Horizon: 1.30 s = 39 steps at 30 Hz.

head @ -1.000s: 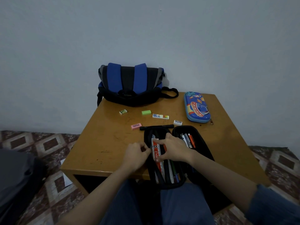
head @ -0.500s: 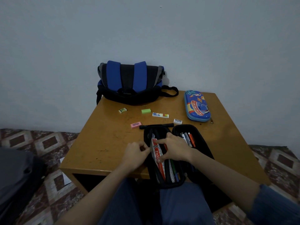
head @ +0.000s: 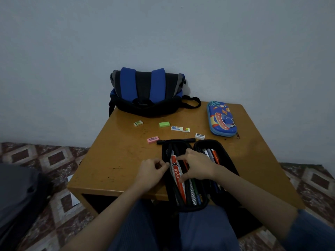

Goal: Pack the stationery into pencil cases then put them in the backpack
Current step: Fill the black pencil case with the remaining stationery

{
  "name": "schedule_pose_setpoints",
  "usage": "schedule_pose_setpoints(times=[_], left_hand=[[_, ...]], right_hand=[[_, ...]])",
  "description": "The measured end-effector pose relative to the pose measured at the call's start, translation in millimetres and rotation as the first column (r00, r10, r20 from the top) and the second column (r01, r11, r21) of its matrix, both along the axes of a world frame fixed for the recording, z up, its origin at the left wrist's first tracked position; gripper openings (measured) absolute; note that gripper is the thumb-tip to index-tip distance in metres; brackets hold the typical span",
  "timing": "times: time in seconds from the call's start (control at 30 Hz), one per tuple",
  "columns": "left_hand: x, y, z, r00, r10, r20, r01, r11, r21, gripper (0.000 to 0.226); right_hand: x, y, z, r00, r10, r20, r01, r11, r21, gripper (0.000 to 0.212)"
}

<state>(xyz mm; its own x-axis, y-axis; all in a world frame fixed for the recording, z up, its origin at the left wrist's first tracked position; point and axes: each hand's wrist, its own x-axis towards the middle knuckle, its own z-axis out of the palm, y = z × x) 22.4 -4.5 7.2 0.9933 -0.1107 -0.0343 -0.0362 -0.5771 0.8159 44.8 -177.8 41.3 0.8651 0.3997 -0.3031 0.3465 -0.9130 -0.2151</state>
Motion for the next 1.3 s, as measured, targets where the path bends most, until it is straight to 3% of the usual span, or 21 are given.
schedule_pose_setpoints(times=[0.1,0.2,0.3,0.47,0.6,0.7,0.9,1.13,1.3], left_hand=[[7.9,11.8,-3.1,0.993,0.082,0.082,-0.092,0.986,0.14,0.013],[16.0,33.2,-14.0,0.992,0.071,0.105,-0.108,0.911,0.398,0.045],[16.4,49.8,-30.1,0.999,-0.015,0.051,-0.017,0.822,0.569,0.059],[16.3,52.3,-39.1,0.995,-0.022,0.097,-0.039,0.813,0.58,0.06],[16.1,53.2,-41.2,0.994,-0.014,0.108,-0.05,0.823,0.566,0.059],[15.7,53.1,-40.3,0.993,-0.012,0.115,-0.054,0.831,0.553,0.059],[17.1,53.1,-40.5,0.995,-0.008,0.101,-0.05,0.83,0.556,0.058],[17.2,53.0,-42.1,0.995,-0.007,0.1,-0.05,0.831,0.553,0.06],[18.5,53.0,-42.8,0.996,-0.007,0.094,-0.046,0.831,0.554,0.06]], right_hand=[[6.8,-2.4,4.5,0.994,-0.095,0.053,0.086,0.986,0.14,0.061],[20.1,-3.2,4.7,0.965,-0.219,0.144,0.178,0.951,0.252,0.04],[38.1,-3.7,3.0,0.932,-0.296,0.21,0.233,0.932,0.278,0.026],[71.1,-5.8,-0.7,0.904,-0.286,0.318,0.247,0.956,0.156,0.027],[86.7,-10.5,-4.9,0.924,-0.252,0.287,0.262,0.965,0.004,0.037],[91.3,-13.5,-12.1,0.931,-0.242,0.272,0.258,0.966,-0.023,0.032],[92.0,-18.6,-19.7,0.909,-0.297,0.291,0.291,0.954,0.065,0.021],[91.4,-25.7,-11.9,0.907,-0.38,0.183,0.305,0.89,0.337,0.026],[87.4,-23.6,-2.3,0.891,-0.409,0.197,0.28,0.837,0.469,0.026]])
